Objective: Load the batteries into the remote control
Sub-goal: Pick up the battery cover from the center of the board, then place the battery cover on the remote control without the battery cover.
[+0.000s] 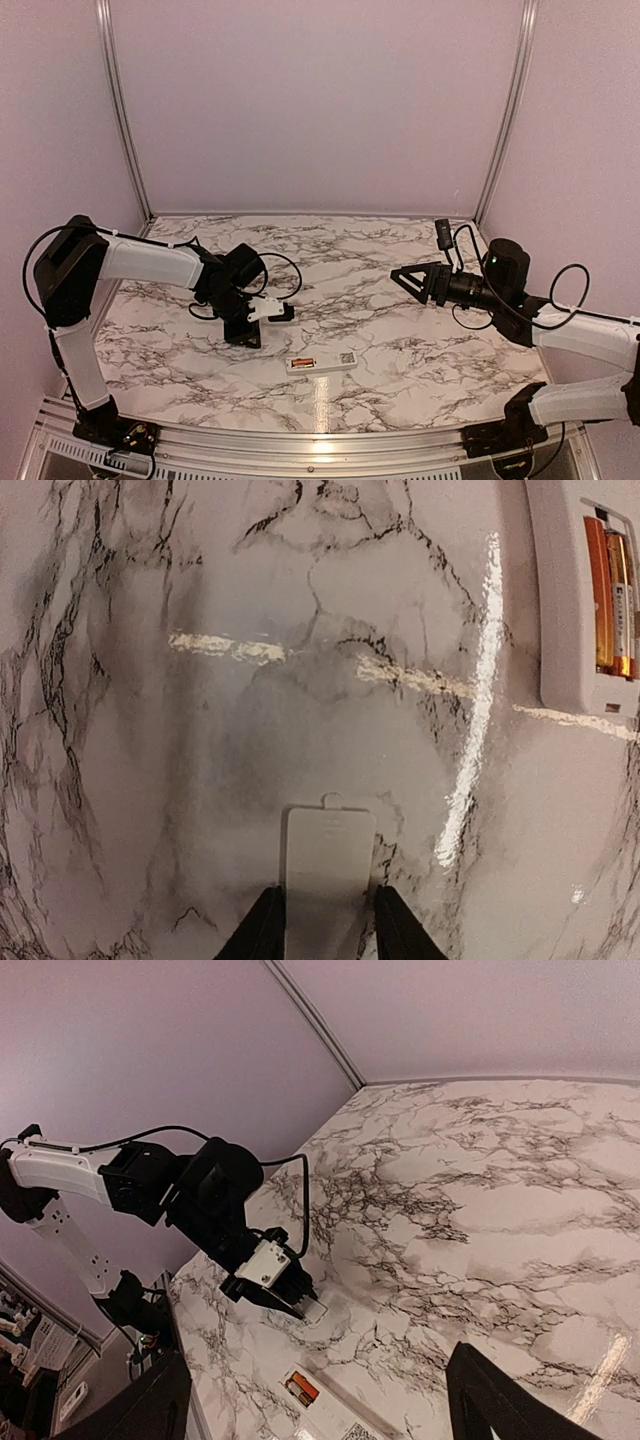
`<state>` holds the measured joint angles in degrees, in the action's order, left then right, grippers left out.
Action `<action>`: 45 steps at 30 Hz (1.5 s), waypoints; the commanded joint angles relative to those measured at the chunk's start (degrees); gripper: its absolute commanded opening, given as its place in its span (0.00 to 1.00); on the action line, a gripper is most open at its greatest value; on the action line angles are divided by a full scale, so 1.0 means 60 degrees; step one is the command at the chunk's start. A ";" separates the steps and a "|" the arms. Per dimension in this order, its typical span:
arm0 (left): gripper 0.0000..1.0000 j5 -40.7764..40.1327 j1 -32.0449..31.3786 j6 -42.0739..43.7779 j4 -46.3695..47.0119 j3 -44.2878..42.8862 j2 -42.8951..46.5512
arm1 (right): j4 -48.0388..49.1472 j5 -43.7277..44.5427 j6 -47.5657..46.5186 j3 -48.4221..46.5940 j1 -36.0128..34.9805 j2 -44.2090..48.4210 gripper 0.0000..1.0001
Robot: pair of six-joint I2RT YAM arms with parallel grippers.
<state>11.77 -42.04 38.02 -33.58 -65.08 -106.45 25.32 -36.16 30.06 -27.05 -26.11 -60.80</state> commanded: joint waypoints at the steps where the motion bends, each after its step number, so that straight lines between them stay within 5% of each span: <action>1: 0.31 -0.0164 -0.0186 -0.0072 -0.0074 0.0062 -0.0166 | 0.0145 -0.0111 -0.0082 -0.0004 0.0072 0.0023 0.86; 15: 0.27 -0.0743 -0.1521 -0.1636 -0.0514 -0.0428 0.1188 | 0.0014 -0.0083 -0.0033 0.0027 0.0074 -0.0249 0.85; 34: 0.29 -0.1165 -0.2997 -0.3036 -0.2031 -0.2529 -0.0279 | -0.1043 0.0219 -0.0367 -0.0307 0.0152 -0.0653 0.84; 40: 0.44 -0.1187 -0.2953 -0.3183 -0.1512 -0.2229 -0.0013 | -0.1118 0.0157 -0.0358 -0.0269 0.0284 -0.0662 0.85; 45: 0.55 -0.1360 -0.2419 -0.4643 -0.0707 -0.2210 0.0156 | -0.1093 0.0137 -0.0367 -0.0260 0.0297 -0.0713 0.85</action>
<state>4.73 -58.85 16.88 -42.11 -78.63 -107.66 19.53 -35.51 28.56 -27.07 -25.04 -64.47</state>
